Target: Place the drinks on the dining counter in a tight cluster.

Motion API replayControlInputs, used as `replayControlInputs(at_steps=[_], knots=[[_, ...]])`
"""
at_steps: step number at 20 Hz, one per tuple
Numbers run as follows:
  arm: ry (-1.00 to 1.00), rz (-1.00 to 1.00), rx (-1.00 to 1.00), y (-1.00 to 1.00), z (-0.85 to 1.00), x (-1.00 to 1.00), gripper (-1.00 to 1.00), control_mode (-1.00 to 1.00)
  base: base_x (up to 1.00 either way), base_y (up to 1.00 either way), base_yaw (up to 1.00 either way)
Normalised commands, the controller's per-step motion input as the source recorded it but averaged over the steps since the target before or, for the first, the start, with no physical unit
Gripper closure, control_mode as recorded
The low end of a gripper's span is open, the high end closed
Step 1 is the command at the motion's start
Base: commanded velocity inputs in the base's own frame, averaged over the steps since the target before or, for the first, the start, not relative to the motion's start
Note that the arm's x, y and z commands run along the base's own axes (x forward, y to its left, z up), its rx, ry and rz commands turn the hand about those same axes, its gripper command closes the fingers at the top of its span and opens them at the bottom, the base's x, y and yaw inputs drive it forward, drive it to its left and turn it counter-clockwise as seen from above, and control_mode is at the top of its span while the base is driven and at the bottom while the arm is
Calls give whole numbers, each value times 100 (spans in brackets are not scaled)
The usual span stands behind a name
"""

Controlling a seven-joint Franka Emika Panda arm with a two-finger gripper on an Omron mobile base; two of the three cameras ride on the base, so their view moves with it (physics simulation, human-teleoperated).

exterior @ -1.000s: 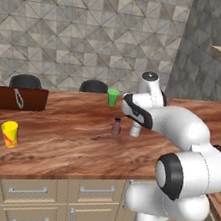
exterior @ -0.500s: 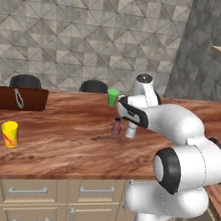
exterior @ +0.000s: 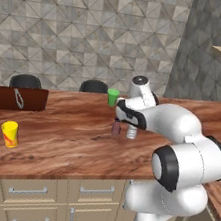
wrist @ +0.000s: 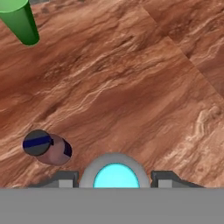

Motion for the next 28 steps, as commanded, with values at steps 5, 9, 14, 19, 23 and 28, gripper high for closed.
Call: replayControlInputs(at_steps=[5, 9, 14, 19, 23, 28], knots=[[0, 0, -1, 0, -4, 13, 100, -100, 0, 0, 0], [0, 0, 0, 1, -13, 17, 100, -100, 0, 0, 0], [0, 0, 0, 2, -19, 4, 100, -100, 0, 0, 0], [0, 0, 0, 0, -20, 7, 100, -100, 0, 0, 0], [0, 0, 0, 0, -15, 10, 100, -100, 0, 0, 0], [0, 0, 0, 0, -7, 16, 100, -100, 0, 0, 0]])
